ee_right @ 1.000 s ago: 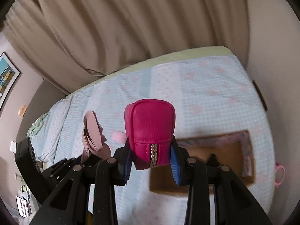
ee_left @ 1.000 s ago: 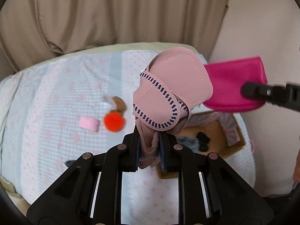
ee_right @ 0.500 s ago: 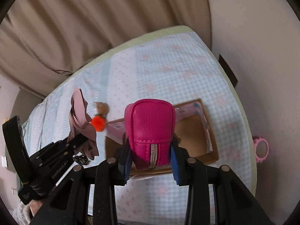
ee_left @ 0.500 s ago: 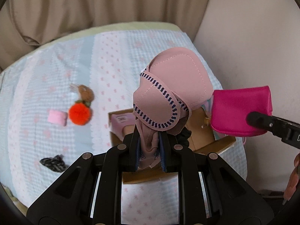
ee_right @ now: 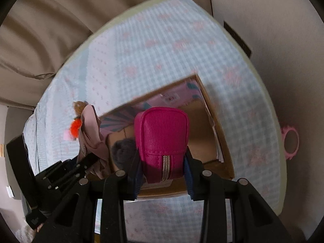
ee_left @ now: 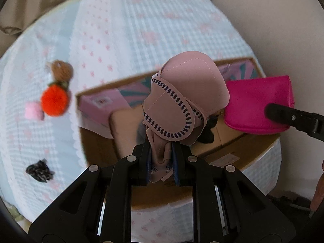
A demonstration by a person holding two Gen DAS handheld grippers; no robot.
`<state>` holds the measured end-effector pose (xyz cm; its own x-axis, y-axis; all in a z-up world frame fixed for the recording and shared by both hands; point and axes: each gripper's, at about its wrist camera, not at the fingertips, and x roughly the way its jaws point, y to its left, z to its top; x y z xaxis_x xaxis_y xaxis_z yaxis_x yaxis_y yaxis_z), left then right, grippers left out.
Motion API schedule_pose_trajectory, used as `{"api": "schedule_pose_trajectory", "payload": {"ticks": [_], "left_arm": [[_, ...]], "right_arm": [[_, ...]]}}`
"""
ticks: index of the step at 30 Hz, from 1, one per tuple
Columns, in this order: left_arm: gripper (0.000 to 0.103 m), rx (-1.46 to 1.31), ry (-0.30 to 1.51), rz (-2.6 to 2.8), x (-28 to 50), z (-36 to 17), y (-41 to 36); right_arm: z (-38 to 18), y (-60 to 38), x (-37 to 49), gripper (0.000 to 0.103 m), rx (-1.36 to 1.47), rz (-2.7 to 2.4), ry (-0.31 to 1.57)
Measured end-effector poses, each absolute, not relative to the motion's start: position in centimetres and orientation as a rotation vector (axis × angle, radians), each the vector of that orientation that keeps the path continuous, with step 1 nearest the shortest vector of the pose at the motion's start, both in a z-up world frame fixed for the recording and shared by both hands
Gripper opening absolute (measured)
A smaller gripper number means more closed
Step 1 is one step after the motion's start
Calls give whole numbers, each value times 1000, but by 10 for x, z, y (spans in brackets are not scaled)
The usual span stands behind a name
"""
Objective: Organize soft objects
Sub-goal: 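Open both tools to release the mitten and purse into the box, then move both tools toward the black cloth and orange pompom keychain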
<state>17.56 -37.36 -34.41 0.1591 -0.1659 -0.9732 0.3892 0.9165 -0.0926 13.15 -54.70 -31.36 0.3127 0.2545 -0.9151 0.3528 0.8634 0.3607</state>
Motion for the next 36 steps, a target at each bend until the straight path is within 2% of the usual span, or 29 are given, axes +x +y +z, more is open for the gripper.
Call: {"api": "schedule_pose_trajectory", "payload": {"ticks": [7,8,10,11,12,13,14,24,36], "left_arm": [[15,189,1405,-446,184,-362,-372],[17,161,1411,-485,185,-361,-371],[35,208,1417,-469,186,-362,-373],[69,255,1422,-440,186,-364,-374],[97,282,1416,-418,184,-364,-373],[100,283,1399,-413,183,-362,-369],[100,274,1390,-415,181,-360,-366],[100,269,1369,-420,171,-347,-352],[100,222,1242,-420,158,-285,-323]], "right_arm": [[-344,-553,146,34,673,-32,1321],[-344,-554,149,36,700,-17,1310],[-347,-554,153,48,756,4,1294],[-350,-552,155,61,770,-1,1312],[-353,-552,157,78,771,-24,1338],[-355,-551,158,85,761,-46,1352],[-355,-551,157,89,748,-69,1350],[-346,-550,143,90,713,-114,1312],[-299,-524,127,90,549,-153,1216]]}}
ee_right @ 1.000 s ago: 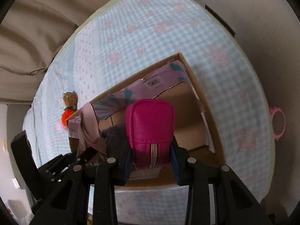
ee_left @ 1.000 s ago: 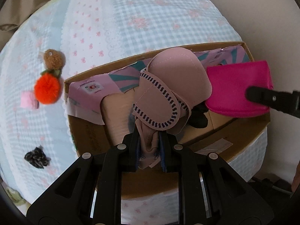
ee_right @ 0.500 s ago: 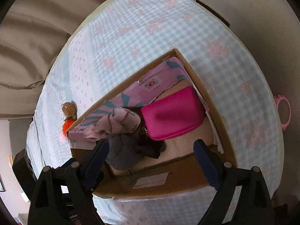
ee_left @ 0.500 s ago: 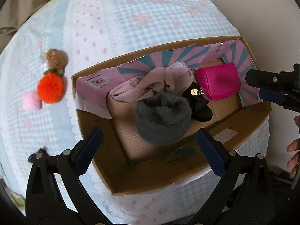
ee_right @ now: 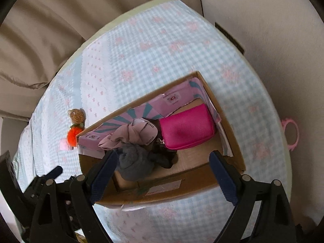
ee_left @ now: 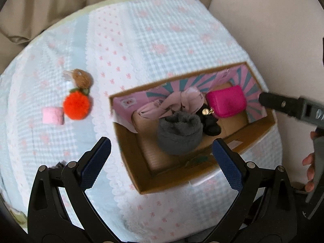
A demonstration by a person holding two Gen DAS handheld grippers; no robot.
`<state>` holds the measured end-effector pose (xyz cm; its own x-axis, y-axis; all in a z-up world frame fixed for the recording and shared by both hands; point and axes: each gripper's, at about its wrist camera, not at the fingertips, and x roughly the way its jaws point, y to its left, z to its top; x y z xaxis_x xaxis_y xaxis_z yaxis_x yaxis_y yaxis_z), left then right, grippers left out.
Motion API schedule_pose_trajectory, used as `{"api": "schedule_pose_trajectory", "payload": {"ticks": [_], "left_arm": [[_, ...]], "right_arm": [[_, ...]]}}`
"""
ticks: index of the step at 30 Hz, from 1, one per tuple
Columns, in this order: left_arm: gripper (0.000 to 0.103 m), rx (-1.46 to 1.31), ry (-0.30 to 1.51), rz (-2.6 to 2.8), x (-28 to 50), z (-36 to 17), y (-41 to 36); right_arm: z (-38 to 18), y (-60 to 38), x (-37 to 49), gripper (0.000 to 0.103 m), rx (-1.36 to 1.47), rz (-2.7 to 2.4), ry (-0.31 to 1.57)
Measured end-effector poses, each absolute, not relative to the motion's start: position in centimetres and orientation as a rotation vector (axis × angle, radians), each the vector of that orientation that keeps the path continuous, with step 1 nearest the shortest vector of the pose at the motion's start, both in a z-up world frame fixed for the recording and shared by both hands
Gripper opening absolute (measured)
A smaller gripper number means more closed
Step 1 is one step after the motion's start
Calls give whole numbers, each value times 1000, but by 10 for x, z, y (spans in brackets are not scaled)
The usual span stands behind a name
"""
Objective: Organize soft objects
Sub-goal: 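Move both tools toward the black cloth and orange pompom keychain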
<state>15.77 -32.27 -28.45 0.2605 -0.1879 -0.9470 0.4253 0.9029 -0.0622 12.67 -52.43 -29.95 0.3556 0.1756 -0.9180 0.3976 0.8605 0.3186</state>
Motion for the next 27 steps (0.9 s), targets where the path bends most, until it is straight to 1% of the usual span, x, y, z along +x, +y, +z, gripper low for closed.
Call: {"api": "schedule_pose_trajectory", "payload": {"ticks": [5,10,16,21,24,27], "left_arm": [[100,204,1160,-392,147,-247,-301],[100,177,1091,-331,135,-208,-271],[100,146,1013,-234,116,-171,-227],[100,117,973,-136,99,-155,-187],[100,128,958,-50,89,-152,-163],[100,128,949,19,78,-152,-139]], "right_arm": [[-265,-505,115,90,458,-139,1166],[-211,-478,100,90,322,-139,1069],[-163,-443,92,90,188,-101,995],[-145,-417,89,90,145,-33,982],[-139,-398,89,90,122,10,995],[-134,-377,89,90,101,81,959]]}}
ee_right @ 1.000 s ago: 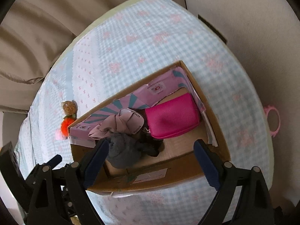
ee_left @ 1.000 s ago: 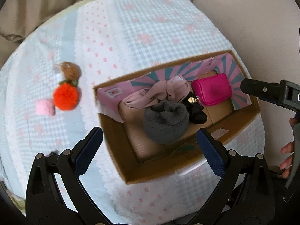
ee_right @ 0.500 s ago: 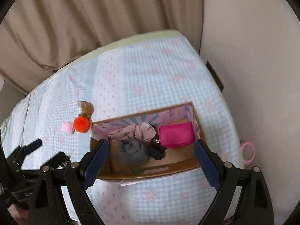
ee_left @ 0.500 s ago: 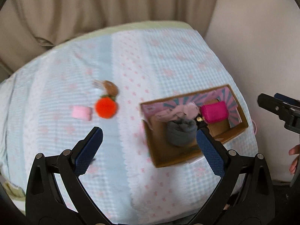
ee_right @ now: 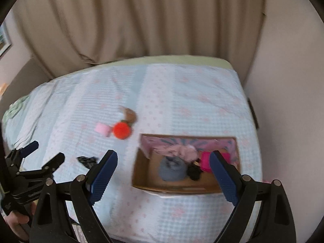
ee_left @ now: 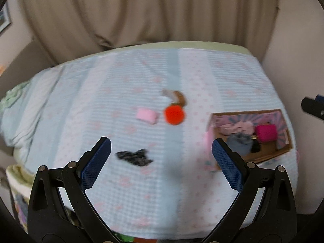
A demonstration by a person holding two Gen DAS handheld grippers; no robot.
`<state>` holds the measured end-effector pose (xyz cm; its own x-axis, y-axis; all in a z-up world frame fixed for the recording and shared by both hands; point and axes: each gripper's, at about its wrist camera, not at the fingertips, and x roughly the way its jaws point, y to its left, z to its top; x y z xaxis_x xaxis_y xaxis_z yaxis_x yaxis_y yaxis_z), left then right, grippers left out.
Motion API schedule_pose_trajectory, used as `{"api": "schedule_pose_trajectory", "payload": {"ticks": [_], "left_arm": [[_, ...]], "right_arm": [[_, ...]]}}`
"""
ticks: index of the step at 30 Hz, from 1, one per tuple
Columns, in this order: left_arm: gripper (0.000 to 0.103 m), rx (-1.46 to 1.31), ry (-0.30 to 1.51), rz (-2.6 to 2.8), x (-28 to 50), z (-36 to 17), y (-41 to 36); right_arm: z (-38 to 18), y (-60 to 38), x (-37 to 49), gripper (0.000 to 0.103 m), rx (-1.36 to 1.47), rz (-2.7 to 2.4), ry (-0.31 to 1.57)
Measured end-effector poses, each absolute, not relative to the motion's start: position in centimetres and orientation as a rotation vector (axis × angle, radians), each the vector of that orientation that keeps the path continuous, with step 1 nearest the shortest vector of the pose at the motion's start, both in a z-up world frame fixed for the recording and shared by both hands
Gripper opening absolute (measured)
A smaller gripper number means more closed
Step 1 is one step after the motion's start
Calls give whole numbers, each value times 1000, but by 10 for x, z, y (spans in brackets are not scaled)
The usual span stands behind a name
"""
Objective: Organize soft objects
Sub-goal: 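Move both tools toward the black cloth and orange pompom keychain, then grasp the black patterned cloth with the left tool while the right tool grasps the orange pompom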
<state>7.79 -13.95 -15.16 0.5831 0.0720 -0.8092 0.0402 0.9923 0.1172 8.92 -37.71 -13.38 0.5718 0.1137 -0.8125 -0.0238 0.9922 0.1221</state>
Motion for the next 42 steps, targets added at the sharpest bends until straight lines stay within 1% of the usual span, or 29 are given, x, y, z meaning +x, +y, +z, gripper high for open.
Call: {"api": "schedule_pose_trajectory", "payload": {"ticks": [3,11,18,27,33,40,42], "left_arm": [[100,100,967,52,71,-157,-115],[100,-55,1069,139,79,-191,-44],[100,-219,1177,181,111,-238,3],[100,-392,1328,268,159,-322,26],[100,-516,1419,355,179,-382,34],[99,-605,1469,446,189,-440,46],[96,-619,1486,471,191,-454,47]], "right_arm": [[-133,-354,94,90,78,128,943],[-152,-296,129,90,61,213,1000],[-184,-257,182,90,80,246,1096],[-247,-214,259,90,13,269,1243],[-304,-194,308,90,-76,275,1333],[-369,-179,346,90,-142,285,1431],[-388,-174,353,90,-153,295,1462]]}}
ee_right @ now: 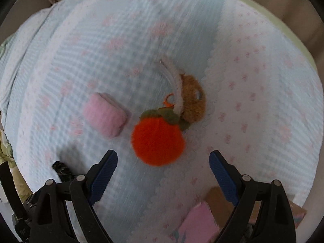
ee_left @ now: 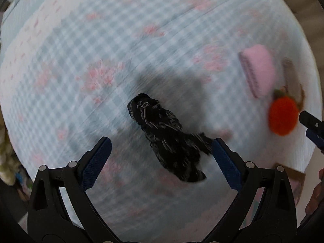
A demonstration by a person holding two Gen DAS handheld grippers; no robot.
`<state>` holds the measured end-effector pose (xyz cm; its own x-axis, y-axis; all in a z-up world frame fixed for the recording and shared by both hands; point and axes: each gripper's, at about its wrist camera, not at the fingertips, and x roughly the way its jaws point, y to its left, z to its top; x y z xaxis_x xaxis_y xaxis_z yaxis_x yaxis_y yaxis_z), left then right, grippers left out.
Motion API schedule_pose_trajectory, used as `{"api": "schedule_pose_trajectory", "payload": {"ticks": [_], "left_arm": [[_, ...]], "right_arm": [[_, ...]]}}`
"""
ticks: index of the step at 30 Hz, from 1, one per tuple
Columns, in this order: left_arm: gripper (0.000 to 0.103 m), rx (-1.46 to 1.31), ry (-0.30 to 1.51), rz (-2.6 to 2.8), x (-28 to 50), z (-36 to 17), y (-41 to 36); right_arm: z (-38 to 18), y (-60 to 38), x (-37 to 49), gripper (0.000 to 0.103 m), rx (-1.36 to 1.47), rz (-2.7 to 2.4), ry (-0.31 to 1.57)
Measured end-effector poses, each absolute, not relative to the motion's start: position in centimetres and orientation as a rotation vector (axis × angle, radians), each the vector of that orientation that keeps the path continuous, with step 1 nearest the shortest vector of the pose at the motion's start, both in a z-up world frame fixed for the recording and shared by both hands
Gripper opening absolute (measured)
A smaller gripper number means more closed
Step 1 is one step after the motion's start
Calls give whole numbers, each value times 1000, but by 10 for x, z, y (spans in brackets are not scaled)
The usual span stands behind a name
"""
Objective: Organize soft objects
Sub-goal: 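Grasp the black patterned cloth with the left tool while the right tool grasps the orange pompom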
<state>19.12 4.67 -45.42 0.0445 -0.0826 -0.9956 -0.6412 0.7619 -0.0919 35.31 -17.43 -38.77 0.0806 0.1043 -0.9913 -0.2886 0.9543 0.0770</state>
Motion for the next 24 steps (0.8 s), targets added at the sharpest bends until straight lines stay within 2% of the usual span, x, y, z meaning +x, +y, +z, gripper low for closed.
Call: {"api": "schedule_pose_trajectory", "payload": {"ticks": [4,6,7,10,11,12,16,18,24], "left_arm": [[93,-631,1511,491,193,-476,40],[85,-620,1514,491,195,-482,35],[82,-613,1512,492,196,-483,32],[65,-571,1502,485,205,-483,22],[57,-549,1501,478,209,-482,19],[53,-530,1505,471,212,-482,16],[44,-537,1500,469,214,-483,13],[36,-553,1493,469,215,-481,14],[34,-560,1480,451,208,-478,34]], "right_arm": [[-418,-164,362,87,-180,308,1498],[-430,-161,366,77,-175,309,1519],[-435,-160,368,75,-171,309,1529],[-447,-157,373,72,-170,310,1544],[-449,-157,375,67,-166,312,1543],[-451,-157,377,64,-160,315,1542],[-454,-157,384,46,-153,312,1550],[-456,-156,383,36,-163,311,1558],[-456,-161,376,32,-146,308,1557]]}}
